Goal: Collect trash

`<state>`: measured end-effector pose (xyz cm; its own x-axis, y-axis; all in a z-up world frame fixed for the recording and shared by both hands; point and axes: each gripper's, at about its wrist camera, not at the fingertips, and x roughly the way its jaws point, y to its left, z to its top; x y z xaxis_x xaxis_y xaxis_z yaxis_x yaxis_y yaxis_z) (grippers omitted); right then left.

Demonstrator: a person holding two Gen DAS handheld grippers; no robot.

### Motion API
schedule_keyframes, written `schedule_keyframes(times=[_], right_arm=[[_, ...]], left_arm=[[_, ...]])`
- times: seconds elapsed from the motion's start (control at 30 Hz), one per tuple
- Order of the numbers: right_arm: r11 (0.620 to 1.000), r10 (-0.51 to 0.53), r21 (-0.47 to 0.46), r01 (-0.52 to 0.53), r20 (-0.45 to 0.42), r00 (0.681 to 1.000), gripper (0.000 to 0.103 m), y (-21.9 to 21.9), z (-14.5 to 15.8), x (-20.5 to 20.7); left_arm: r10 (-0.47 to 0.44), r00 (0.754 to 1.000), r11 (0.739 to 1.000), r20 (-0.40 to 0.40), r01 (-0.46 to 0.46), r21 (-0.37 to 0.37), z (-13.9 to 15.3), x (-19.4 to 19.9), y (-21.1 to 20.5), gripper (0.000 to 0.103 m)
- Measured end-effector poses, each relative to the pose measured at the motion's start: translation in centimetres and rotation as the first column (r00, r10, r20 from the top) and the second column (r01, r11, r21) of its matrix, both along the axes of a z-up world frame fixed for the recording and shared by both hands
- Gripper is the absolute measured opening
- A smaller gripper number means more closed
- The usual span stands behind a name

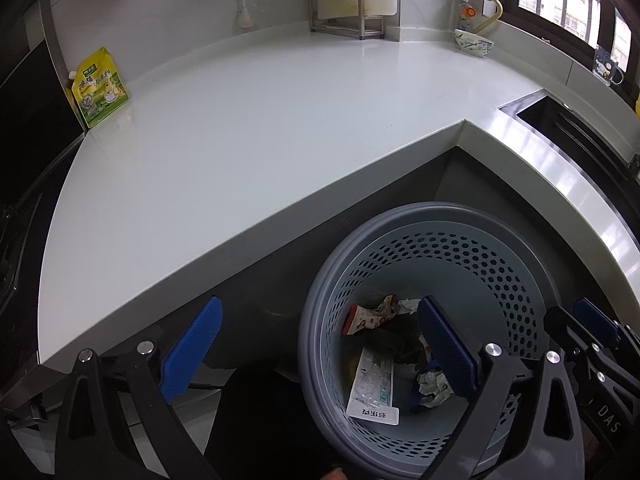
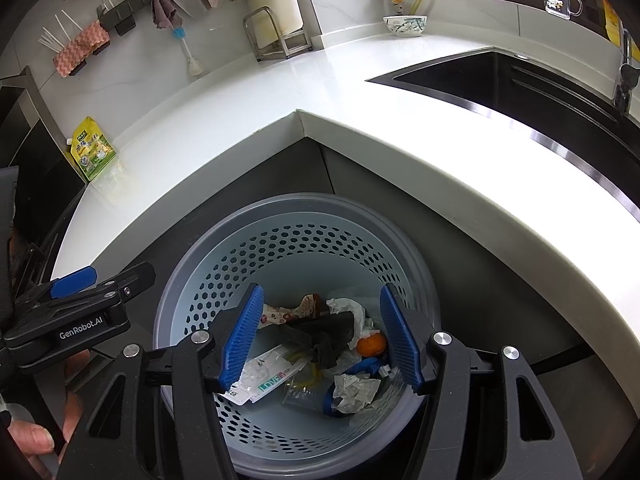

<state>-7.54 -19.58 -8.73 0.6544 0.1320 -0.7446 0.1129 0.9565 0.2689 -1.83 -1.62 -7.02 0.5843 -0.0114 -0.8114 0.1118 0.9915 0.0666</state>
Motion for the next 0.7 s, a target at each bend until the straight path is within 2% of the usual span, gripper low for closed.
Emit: schedule_keyframes(times=[0.7], right_arm=[[1.0,-0.001,0.001,0.001,0.001,1.0,0.058,0.13,0.01,-0.08]], left_arm=[[-0.002,1.0,1.0,-0.006,0.002,-0.004,-0.02,0.01,-0.07,0.096]])
